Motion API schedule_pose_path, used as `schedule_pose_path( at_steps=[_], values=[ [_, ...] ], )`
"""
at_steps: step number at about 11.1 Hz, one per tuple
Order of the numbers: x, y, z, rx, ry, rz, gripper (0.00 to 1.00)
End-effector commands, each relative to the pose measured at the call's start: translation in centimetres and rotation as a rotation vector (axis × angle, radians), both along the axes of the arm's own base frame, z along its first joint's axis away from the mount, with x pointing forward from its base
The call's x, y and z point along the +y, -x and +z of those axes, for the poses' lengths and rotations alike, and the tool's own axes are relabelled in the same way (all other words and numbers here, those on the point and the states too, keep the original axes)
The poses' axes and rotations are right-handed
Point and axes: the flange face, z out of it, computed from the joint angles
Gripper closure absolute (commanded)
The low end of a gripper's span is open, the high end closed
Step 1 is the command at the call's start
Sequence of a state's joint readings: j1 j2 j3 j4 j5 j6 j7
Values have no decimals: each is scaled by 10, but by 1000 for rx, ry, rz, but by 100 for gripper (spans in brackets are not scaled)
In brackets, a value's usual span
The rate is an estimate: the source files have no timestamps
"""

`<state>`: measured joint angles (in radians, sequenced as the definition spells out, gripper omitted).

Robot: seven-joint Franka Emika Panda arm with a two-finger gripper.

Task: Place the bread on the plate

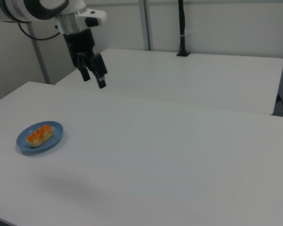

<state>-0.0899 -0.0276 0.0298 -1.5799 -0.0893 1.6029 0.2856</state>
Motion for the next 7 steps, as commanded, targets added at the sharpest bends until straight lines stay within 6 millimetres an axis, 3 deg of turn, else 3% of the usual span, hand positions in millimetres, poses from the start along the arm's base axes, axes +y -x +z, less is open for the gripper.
schedule_pose_path(
  at_steps=[1,5,7],
  values=[
    [-34,8,3,18,-18,174,0],
    [-56,6,7,-28,-38,250,0],
    [-56,7,8,-26,-37,286,0]
  ],
)
